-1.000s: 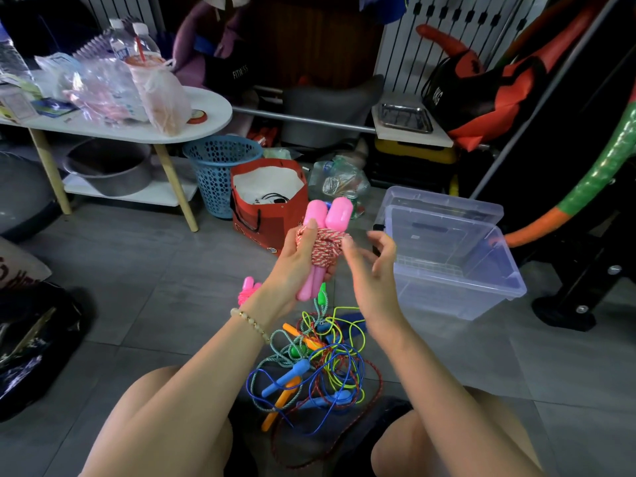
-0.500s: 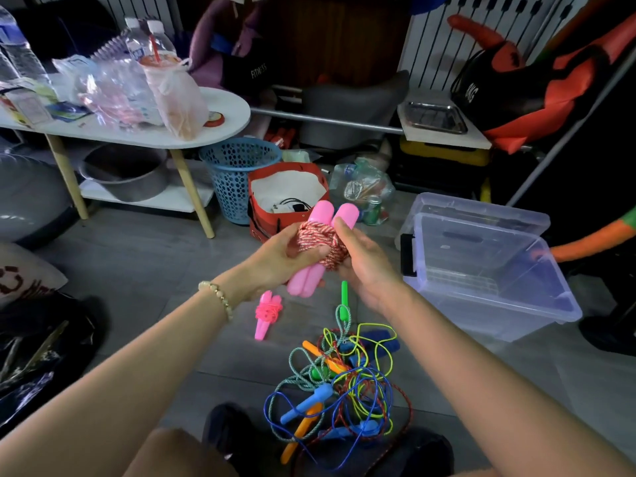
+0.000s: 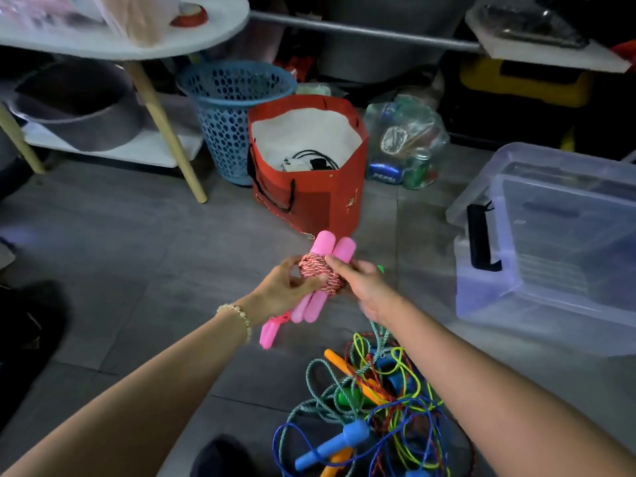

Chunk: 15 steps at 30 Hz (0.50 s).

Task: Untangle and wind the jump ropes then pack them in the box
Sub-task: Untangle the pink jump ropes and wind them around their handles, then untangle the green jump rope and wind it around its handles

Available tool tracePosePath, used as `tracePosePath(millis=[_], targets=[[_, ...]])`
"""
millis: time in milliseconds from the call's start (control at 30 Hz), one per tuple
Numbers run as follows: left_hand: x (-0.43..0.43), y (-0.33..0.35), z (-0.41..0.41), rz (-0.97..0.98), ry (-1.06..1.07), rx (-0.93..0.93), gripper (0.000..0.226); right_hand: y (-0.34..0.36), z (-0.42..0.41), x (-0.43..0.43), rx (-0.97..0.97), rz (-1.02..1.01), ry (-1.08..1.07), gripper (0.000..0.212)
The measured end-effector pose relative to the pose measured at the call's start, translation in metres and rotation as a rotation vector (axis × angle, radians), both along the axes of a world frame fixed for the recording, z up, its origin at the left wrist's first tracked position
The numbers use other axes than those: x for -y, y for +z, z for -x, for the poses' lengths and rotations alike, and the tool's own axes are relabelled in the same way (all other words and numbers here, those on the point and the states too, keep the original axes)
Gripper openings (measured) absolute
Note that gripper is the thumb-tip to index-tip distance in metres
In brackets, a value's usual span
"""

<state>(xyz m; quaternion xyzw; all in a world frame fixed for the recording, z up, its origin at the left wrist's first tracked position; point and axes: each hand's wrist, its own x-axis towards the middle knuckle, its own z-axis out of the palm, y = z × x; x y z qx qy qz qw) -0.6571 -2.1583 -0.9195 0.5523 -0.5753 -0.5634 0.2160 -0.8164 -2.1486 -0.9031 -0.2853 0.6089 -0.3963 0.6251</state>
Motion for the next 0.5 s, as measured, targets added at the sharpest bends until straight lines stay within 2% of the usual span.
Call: tracePosePath(millis=[33,133,200,267,367,400,500], targets=[[0.005,-0.017,-0.001,-0.049,0.011,0.021,0.065,-0.02,0.0,0.006,-0.022,-0.018,-0.004,0.025],[0.015,-0.068,-0.013,-0.172,0.207,0.043,0.047,-0.084,0.002,0.019,-0.072,-0.119,-0.019,0.044],[0.017,-0.104,-0.029,-0.076,0.235,0.25,0.053,-0.123,0.006,0.02,-0.142,-0.171,-0.012,0.059],[0.011,-0.134,-0.044,-0.07,0.132,0.41,0.059,-0.155,0.007,0.018,-0.236,-0.211,0.02,0.069],[-0.002,-0.166,-0.054,-0.042,0.088,0.367,0.075,-0.185,0.002,0.013,-0.326,-0.222,0.024,0.064],[-0.003,-0.172,-0.053,-0.015,0.093,0.333,0.07,-0.19,-0.002,0.011,-0.335,-0.219,0.011,0.06],[-0.001,-0.178,-0.041,0.039,0.115,0.245,0.033,-0.197,-0.009,0.012,-0.348,-0.167,-0.014,0.044]])
